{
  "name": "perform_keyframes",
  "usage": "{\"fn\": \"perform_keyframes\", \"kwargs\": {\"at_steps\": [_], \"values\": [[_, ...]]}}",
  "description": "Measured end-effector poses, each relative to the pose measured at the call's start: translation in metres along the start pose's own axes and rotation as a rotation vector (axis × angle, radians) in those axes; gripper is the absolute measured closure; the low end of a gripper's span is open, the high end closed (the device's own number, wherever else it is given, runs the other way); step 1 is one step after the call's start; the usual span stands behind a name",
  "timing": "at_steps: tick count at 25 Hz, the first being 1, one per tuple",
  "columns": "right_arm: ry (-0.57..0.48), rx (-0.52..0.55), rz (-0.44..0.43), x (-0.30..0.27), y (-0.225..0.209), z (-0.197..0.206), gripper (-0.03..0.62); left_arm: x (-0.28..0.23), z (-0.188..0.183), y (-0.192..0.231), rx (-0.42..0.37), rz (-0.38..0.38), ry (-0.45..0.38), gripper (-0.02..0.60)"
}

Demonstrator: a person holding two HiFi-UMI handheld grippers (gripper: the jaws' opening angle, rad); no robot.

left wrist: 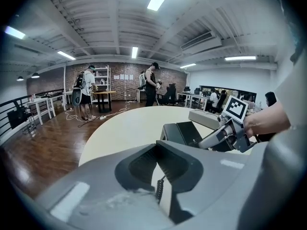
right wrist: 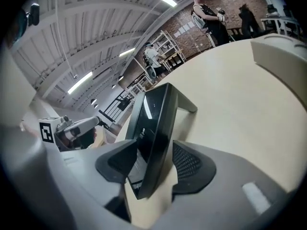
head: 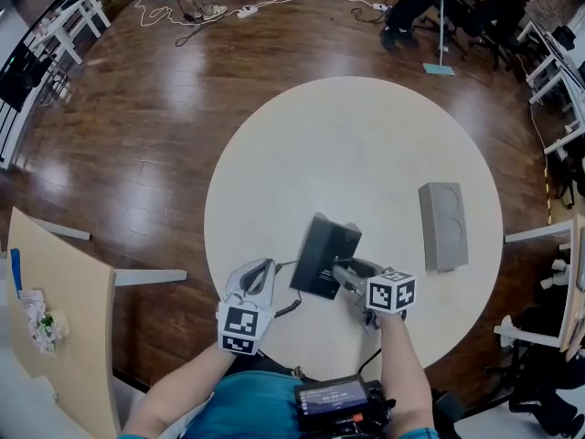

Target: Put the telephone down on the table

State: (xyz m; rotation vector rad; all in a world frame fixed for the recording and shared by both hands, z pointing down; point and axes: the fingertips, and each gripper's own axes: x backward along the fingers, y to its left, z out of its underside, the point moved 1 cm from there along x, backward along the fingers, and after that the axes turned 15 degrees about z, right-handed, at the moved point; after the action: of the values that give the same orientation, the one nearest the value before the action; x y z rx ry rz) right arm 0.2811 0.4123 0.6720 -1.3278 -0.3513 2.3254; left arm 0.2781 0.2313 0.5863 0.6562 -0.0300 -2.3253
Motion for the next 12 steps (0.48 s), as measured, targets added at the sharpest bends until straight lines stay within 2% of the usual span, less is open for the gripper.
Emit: {"fn": "perform_keyframes", "kwargs": {"at_steps": [12], "values": [[0.108,-0.077,-0.213,-0.023,0.014,0.005,0.365,-0.008,0.006,0.004,0.013,-0.022,0.017,0.566]]}}
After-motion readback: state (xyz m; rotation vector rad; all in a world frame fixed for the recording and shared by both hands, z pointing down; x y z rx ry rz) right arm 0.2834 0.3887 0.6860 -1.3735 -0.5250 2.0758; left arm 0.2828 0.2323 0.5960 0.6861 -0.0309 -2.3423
